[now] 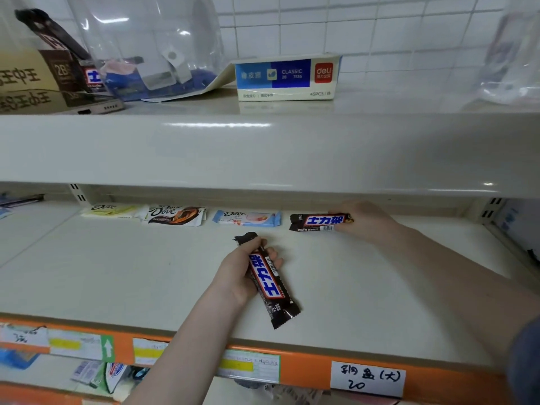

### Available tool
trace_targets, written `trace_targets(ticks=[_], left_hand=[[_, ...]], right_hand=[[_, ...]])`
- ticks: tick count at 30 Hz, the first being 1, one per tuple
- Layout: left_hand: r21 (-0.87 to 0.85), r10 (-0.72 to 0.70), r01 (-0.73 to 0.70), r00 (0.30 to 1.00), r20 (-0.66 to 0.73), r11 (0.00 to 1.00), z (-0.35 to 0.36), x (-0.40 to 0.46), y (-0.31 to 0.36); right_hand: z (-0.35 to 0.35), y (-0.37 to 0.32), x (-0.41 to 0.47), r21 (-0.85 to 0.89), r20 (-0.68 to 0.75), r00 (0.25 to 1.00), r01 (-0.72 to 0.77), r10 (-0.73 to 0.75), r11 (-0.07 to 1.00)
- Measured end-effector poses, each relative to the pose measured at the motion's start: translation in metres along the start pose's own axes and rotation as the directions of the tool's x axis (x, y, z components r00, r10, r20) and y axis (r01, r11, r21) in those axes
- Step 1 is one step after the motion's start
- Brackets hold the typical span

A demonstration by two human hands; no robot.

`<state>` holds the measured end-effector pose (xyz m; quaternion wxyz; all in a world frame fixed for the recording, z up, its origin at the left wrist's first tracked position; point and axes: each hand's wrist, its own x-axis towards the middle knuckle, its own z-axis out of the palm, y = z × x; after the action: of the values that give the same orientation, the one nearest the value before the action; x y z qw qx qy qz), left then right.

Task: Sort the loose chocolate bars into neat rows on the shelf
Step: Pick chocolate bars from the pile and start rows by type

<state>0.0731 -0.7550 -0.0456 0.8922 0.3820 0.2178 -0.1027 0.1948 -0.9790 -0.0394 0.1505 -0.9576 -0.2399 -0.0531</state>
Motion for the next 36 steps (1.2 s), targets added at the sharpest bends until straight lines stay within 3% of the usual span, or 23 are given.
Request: trace_targets(ticks=[10, 14, 18, 24, 29, 33, 36], left_hand=[[-0.027, 0.028, -0.028, 0.999, 0.027, 0.999, -0.004, 0.002, 0.005], [-0.051, 0.062, -0.06, 0.997, 0.042, 0.997, 0.0, 0.003, 0.003], [0.054, 0.114, -0.112, 0.993, -0.024, 0.992, 0.007, 0.005, 0.0], [0.003, 0.173, -0.173, 0.985, -0.013, 0.985, 0.023, 0.006, -0.012], [-0.011, 0.146, -0.146, 0.989, 0.037, 0.989, 0.034, 0.006, -0.022], [0.021, 0.098, -0.1, 0.992, 0.075, 0.995, 0.035, 0.008, -0.029], [0.09, 0.164, -0.177, 0.977, 0.137, 0.98, 0.033, 0.007, -0.035]], right_hand=[[0.02, 0.011, 0.012, 0.102, 0.001, 0.999, -0.033, 0.033, 0.994], [0.017, 0.003, 0.005, 0.111, -0.087, 0.995, -0.044, 0.054, 0.993], [0.011, -0.02, -0.024, 0.24, -0.167, 0.985, 0.0, 0.042, 0.971], [0.015, -0.052, -0.075, 0.556, -0.009, 0.996, -0.066, 0.086, 0.829], [0.019, -0.065, -0.095, 0.678, 0.094, 0.99, -0.141, 0.105, 0.721], [0.02, -0.069, -0.099, 0.724, 0.095, 0.979, -0.192, 0.18, 0.662], [0.019, -0.068, -0.101, 0.736, 0.068, 0.968, -0.213, 0.243, 0.643]])
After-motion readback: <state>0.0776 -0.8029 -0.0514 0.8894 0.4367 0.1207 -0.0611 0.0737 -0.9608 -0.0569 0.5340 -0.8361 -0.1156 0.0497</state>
